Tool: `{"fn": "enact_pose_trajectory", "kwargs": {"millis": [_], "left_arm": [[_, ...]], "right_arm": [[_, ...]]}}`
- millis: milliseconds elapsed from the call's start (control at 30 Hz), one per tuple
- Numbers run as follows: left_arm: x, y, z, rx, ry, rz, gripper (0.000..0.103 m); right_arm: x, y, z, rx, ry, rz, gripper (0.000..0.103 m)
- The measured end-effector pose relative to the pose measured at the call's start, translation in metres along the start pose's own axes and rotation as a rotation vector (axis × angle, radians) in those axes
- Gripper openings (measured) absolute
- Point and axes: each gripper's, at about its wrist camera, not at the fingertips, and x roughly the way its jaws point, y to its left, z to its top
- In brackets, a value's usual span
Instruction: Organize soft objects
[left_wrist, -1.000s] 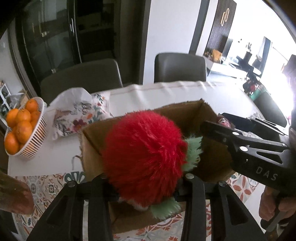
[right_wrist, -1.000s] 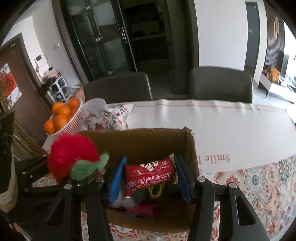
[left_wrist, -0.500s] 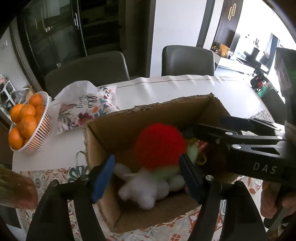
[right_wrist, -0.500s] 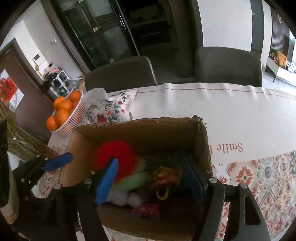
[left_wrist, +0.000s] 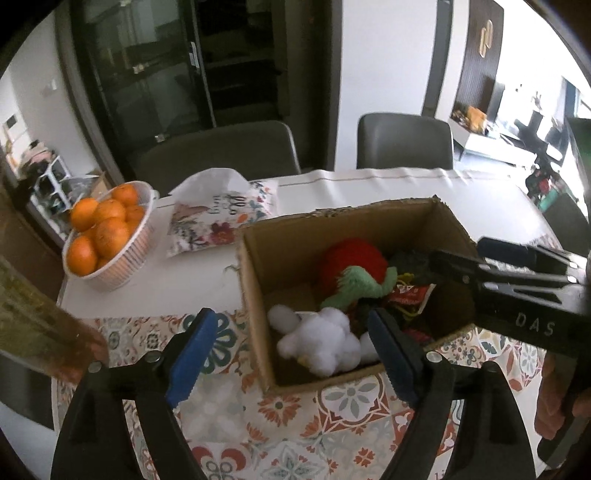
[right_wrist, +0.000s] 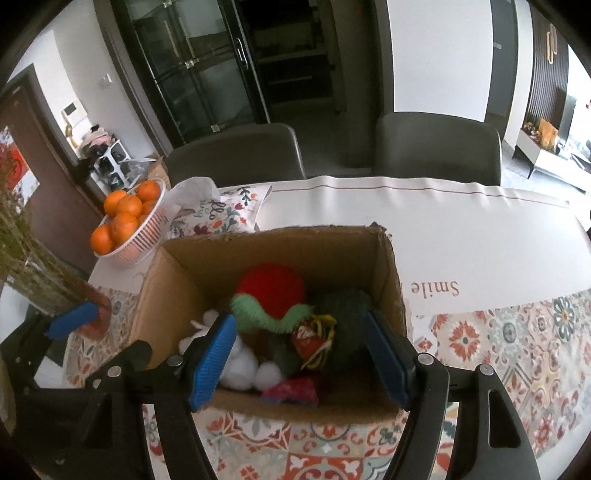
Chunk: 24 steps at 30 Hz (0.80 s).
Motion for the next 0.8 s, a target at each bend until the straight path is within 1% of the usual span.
{"fn": "enact_pose_trajectory", "kwargs": {"millis": [133,300,400,500,667,800], "left_arm": [[-0.021,0.007,-0.014,-0.027,-0.032,0.023,0.087],[-0.055,0.013,-0.037,-0.038,-0.095,0.063,0.094],[-0.073,0.019,-0.050,-0.048,-0.126,0.060,0.096],[-0.092,0.025,-0.063,-0.058,-0.152,0.055,0.098],[-0.124,0.027,-0.084,-0.031,-0.208,0.067,0.103],[-0.146,0.028,-0.103,-0.010,-0.250,0.075,0.103]], "right_arm": [[-0.017,0.009,-0.015,-0.007,-0.021,-0.018,0.073],[-0.045,0.022,-0.038,-0.012,-0.050,-0.039,0.073],[-0.062,0.033,-0.052,-0.018,-0.071,-0.055,0.078],[-0.080,0.042,-0.068,-0.022,-0.096,-0.074,0.080],[-0.109,0.054,-0.096,-0.003,-0.129,-0.092,0.083],[-0.129,0.063,-0.120,0.010,-0.157,-0.113,0.083]]}}
